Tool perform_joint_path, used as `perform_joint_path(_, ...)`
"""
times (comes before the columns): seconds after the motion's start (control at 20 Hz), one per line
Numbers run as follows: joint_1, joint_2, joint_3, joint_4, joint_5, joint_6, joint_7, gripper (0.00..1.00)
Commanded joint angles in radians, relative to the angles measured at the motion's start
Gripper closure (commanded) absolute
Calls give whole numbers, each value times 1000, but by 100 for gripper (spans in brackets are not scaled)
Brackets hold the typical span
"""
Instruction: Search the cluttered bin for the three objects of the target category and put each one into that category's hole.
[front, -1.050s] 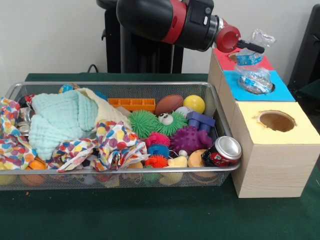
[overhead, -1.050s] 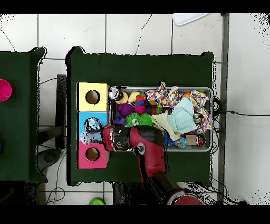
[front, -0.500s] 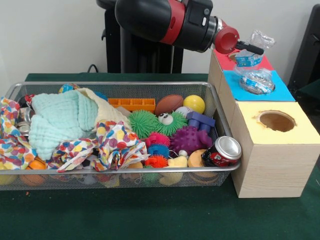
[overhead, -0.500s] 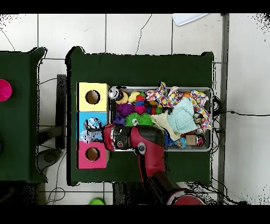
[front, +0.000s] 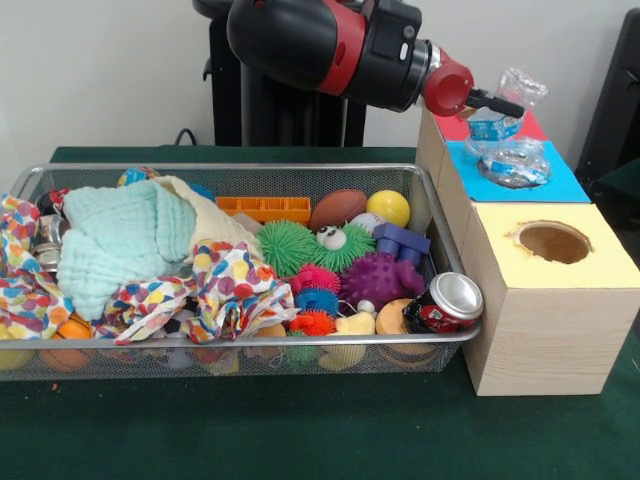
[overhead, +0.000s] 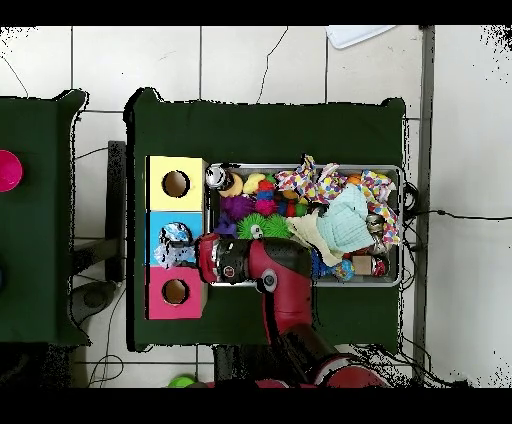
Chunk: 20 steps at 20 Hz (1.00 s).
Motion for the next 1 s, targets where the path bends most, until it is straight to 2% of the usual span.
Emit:
perform_joint_path(0.05, 9, 49, 40, -66, 88, -118, -178, 100)
perform_joint_path(0.85, 1, 80, 38, -90, 74, -142, -198, 100)
perform_joint_path(1.0, -5, 67, 27, -83, 28, -140, -177, 100)
